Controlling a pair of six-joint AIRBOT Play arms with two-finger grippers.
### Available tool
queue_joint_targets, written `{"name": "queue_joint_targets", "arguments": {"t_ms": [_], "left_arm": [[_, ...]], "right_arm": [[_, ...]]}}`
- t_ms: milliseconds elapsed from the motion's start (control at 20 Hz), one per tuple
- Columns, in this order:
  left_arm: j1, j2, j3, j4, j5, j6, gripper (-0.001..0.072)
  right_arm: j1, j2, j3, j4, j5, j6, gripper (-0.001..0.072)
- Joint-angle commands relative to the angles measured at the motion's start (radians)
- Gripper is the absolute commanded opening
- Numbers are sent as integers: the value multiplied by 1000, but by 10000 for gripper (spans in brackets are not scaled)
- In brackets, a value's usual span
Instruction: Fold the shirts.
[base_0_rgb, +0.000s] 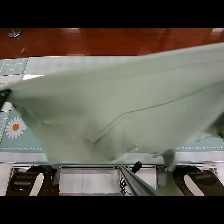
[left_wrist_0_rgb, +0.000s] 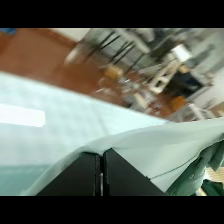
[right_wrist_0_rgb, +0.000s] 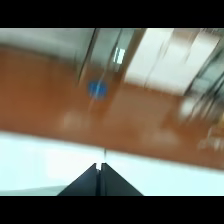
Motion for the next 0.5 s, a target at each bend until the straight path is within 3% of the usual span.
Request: {"name": "queue_joint_targets", "arguments": {"t_ms": [0,150,300,450], "left_arm": [[2,1,-97,192,-94,-111,13],[2,-16,-271,286,-55,-108,14],[2,-90,-474,309,211,-108,14],[2,-251,-529,305,487,-108,16]], "right_arm": [[0,-171,-14,38,91,-36,22],[0,-394,-21,119,6,-35,23],[0,-631,-20,166,-140,47,23],[0,-802,-20,166,-218,143,23]]}}
